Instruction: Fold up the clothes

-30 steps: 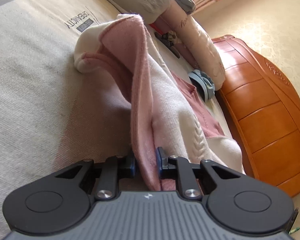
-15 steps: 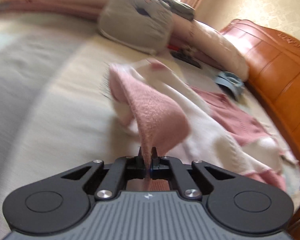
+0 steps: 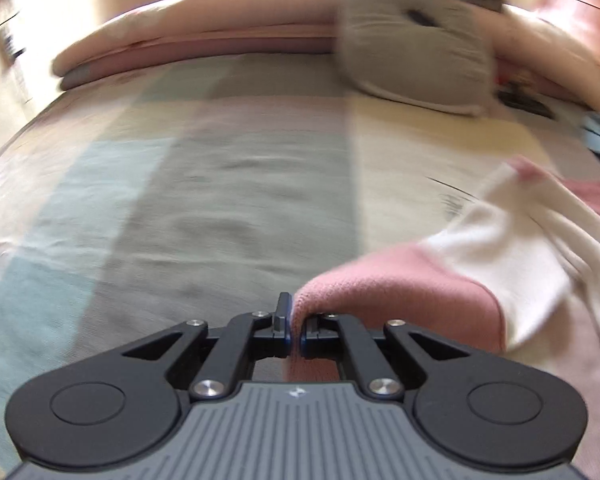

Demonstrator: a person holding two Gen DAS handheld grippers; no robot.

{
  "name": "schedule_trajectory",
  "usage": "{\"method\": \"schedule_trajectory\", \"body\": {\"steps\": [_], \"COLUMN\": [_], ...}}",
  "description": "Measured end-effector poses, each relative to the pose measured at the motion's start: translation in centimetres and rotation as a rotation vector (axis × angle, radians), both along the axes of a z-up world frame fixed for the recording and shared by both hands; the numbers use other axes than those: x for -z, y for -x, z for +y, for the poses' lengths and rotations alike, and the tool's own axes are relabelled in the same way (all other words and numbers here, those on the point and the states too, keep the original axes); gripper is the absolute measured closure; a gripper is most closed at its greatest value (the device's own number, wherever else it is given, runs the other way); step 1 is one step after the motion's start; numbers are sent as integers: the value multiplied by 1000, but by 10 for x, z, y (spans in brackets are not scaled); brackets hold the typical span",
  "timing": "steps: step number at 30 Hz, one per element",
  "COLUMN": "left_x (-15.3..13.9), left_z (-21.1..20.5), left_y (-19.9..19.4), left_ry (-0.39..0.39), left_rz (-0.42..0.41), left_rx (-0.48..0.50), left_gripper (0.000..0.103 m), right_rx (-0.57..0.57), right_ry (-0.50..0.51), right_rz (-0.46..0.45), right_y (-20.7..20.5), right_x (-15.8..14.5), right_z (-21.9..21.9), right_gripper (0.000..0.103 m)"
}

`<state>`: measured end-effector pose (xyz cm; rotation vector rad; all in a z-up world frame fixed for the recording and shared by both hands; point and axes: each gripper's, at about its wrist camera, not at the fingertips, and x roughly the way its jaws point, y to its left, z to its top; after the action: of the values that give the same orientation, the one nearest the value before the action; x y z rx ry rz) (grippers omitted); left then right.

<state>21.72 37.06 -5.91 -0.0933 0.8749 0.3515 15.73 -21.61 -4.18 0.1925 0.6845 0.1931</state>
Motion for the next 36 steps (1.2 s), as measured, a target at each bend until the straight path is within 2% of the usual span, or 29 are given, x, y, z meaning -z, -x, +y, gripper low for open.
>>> {"method": "schedule_trajectory", "body": {"steps": [2,9,13,16,19,22,29,31,36], "left_x": [-2,-19,-11,-4,-4,-10,-31,-32,-12], "left_z": [16,62,76,83,88,96,106,103,73], "left_y": [-7,-28,-41,-42,-40,-36,-26,-22,-21], "left_ry": [-35,-61,-44,-41,-76,-81,-96,-57,115], "left_rz": [8,8,56,84,99,92,40,19,-10], "left_rx": [-43,-150,-176,-202,-224,-273,-339,-322,-220], "left_gripper": [101,101,90,86,84,73,76,76,71], "right_rx": [1,20,34,39,39,38,27,29,11], "right_ry": [6,23,21,19,21,17,13,3,3], "right_rz": [3,15,20,20,26,32,28,26,30], "right_y": [-2,-8,-12,-13,-14,-16,-14,-14,-14], "right_x": [1,4,6,7,9,10,9,8,8], "right_z": [3,7,5,5,5,5,6,6,11], "right_gripper": [0,0,0,0,0,0,0,0,0]}}
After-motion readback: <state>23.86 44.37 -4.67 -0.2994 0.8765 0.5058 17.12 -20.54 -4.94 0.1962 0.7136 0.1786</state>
